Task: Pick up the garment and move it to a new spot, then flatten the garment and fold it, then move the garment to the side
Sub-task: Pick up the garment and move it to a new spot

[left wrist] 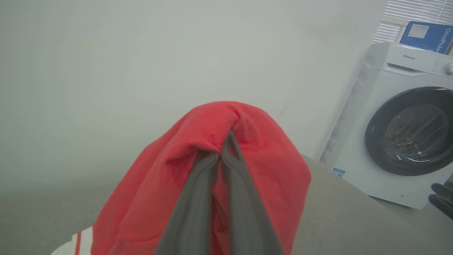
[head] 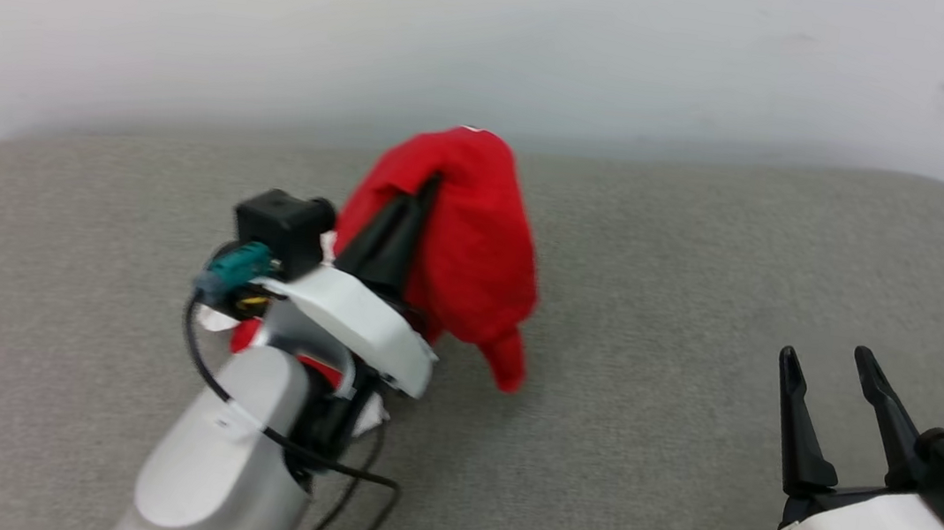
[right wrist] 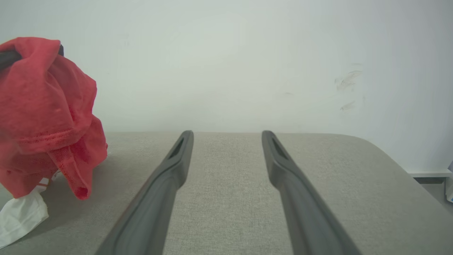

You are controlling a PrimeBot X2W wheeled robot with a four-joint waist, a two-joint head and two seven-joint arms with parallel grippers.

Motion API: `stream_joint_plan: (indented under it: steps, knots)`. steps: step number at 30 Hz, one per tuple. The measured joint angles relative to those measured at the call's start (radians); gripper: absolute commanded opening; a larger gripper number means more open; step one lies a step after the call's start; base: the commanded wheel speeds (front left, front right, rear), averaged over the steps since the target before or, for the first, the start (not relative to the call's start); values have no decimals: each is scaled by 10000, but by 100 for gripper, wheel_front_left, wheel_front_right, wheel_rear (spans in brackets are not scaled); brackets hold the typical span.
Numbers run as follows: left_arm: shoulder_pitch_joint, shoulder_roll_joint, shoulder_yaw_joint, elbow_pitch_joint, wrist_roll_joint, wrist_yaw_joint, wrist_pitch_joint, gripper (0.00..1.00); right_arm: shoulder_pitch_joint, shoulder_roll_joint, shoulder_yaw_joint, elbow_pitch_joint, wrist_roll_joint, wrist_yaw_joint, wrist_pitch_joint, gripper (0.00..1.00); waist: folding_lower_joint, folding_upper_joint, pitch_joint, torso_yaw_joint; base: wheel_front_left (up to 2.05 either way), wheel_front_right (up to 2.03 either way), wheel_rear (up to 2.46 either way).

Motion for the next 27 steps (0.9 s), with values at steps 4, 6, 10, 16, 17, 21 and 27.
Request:
stream_joint_plan:
  steps: [4,6,10,16,17,21,27]
  knots:
    - [219,-466,-608,-487,-73,-29,270,0,-2,-4,-13,-121,54,0,29,100,0,1,277,-487,0,0,0]
    - [450,-579,-922,-535,-81,-58,431,0,-12,-4,-31,-176,63,0,13,100,1,1,535,-624,0,0,0]
    - [1040,-535,-1388,-178,86,21,796,0,-189,-2,2,-226,167,0,-73,100,1,0,1129,-821,0,0,0]
    - [1650,-194,-1918,702,249,-102,1104,0,-546,0,128,-107,291,0,-322,100,3,0,2042,-961,0,0,0]
    - [1662,-199,-2021,755,297,-132,1093,4,-588,0,125,-71,276,0,-339,100,3,0,2114,-948,0,0,0]
    - [1665,-232,-2224,800,410,-201,757,100,-626,2,136,121,251,2,-403,100,4,0,2051,-799,0,0,0]
    - [1696,-257,-2230,372,775,119,-153,100,-473,0,102,284,119,0,-311,100,3,0,1330,-484,0,0,0]
